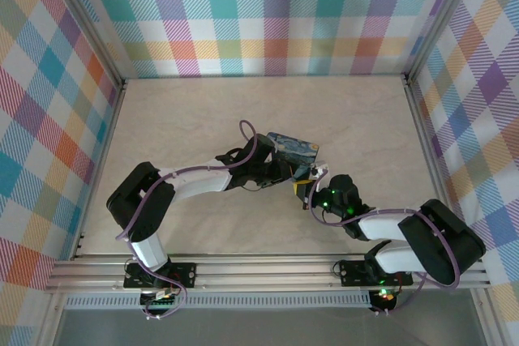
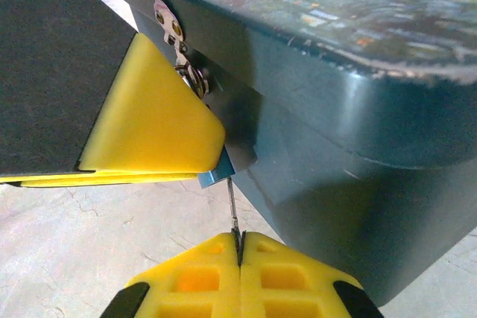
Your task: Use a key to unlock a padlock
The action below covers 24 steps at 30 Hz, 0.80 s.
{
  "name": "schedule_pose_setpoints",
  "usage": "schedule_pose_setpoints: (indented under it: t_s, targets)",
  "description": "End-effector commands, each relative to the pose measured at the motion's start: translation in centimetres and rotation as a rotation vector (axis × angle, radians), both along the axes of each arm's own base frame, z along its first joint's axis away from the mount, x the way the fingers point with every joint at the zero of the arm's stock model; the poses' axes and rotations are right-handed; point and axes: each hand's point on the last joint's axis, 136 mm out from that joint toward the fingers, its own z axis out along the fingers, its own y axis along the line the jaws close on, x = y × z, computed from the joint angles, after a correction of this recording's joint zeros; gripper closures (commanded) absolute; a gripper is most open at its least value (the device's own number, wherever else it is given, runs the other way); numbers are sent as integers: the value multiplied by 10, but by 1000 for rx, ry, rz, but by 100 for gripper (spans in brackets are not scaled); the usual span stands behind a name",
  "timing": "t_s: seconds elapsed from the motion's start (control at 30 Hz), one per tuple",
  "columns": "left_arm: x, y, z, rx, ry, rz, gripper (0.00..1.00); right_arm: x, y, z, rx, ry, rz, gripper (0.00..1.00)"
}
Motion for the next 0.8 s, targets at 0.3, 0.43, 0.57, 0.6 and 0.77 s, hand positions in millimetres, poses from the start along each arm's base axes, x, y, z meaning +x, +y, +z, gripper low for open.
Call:
schedule_pose_setpoints:
  t_s: [0.3, 0.43, 0.57, 0.6, 0.77]
  targets:
    - [1, -8, 21, -51, -17, -13, 80, 4, 3, 18, 37, -70, 0, 100]
    - [1, -8, 21, -48, -18, -14, 80, 2, 3, 20, 43, -74, 3, 100]
    - [0, -8, 20, -46, -16, -13, 80, 0, 1, 22, 41, -80, 3, 100]
    - [1, -8, 20, -46, -18, -12, 80, 0, 1, 23, 42, -83, 4, 100]
    - [1, -9, 22, -52, -16, -16, 80, -1, 1, 23, 39, -83, 9, 100]
